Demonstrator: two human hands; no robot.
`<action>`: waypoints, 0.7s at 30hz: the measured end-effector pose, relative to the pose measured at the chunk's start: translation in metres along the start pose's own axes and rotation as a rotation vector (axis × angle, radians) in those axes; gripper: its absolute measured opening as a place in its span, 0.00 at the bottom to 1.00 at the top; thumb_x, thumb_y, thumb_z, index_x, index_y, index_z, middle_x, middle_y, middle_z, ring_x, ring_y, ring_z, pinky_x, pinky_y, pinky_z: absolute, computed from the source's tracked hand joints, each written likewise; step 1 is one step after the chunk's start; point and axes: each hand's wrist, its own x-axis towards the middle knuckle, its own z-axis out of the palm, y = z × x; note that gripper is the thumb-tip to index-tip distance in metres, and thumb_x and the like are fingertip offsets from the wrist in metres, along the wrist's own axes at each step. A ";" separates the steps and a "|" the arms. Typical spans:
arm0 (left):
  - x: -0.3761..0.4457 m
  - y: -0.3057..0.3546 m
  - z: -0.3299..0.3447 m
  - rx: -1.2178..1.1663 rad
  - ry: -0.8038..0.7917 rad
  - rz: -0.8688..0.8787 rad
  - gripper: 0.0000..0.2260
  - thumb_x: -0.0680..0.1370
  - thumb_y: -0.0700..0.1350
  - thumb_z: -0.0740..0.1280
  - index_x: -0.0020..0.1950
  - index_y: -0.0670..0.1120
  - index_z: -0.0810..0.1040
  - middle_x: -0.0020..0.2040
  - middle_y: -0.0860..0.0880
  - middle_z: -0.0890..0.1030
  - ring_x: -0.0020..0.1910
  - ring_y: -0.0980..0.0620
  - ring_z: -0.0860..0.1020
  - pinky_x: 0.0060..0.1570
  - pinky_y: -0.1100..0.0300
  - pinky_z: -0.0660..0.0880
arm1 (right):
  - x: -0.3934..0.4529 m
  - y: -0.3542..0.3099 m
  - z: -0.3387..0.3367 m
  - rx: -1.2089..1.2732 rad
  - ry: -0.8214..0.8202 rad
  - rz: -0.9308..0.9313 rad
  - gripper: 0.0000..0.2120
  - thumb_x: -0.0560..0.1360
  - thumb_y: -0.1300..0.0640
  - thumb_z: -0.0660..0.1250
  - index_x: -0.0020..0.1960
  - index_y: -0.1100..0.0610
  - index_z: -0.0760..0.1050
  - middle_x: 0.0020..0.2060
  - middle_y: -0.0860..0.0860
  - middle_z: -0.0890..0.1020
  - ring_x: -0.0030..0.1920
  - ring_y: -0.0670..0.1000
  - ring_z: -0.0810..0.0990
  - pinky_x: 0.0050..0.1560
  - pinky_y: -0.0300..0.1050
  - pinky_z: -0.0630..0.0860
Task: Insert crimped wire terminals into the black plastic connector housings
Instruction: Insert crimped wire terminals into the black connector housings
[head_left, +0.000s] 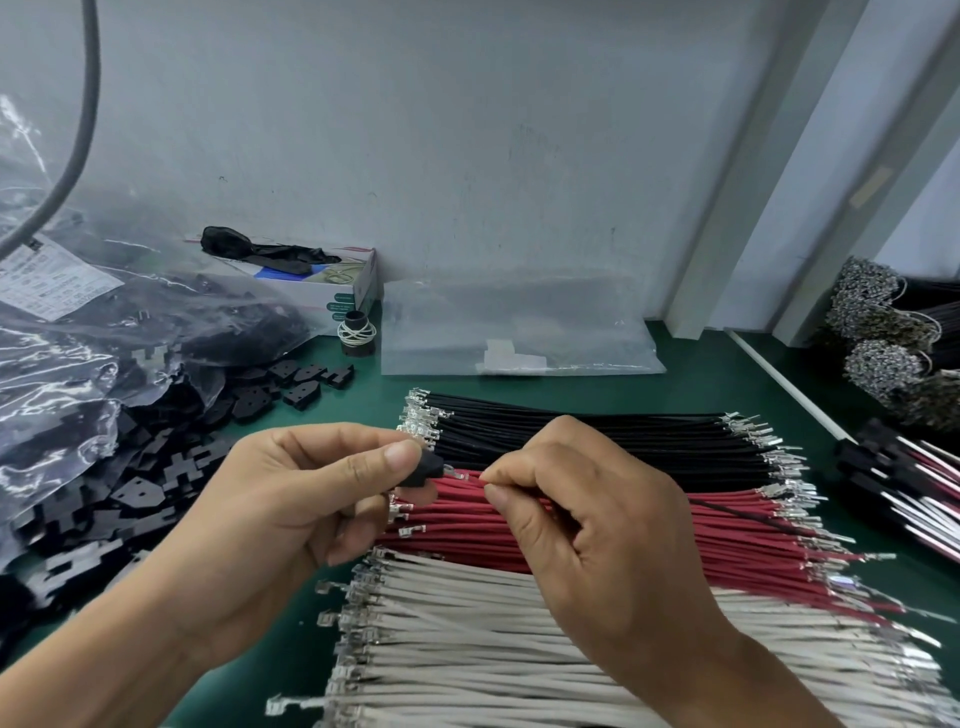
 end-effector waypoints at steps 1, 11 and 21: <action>0.000 0.000 0.000 0.013 -0.003 -0.002 0.28 0.58 0.55 0.86 0.49 0.37 0.87 0.40 0.37 0.85 0.25 0.53 0.69 0.23 0.67 0.66 | 0.001 0.001 -0.002 -0.038 -0.013 -0.041 0.06 0.79 0.56 0.68 0.46 0.53 0.82 0.41 0.43 0.79 0.38 0.45 0.78 0.35 0.44 0.75; -0.002 0.000 0.001 0.072 0.052 -0.021 0.29 0.56 0.56 0.86 0.49 0.39 0.87 0.40 0.35 0.85 0.25 0.53 0.71 0.23 0.66 0.67 | 0.000 0.001 0.003 -0.279 0.014 -0.197 0.08 0.82 0.58 0.66 0.45 0.56 0.79 0.39 0.48 0.76 0.35 0.50 0.74 0.29 0.48 0.72; -0.002 -0.003 0.007 -0.008 0.088 -0.083 0.26 0.56 0.52 0.84 0.49 0.39 0.87 0.41 0.35 0.86 0.23 0.53 0.71 0.21 0.66 0.67 | -0.001 -0.004 0.008 -0.121 0.010 -0.032 0.10 0.83 0.54 0.62 0.47 0.54 0.79 0.41 0.44 0.77 0.37 0.46 0.76 0.34 0.45 0.74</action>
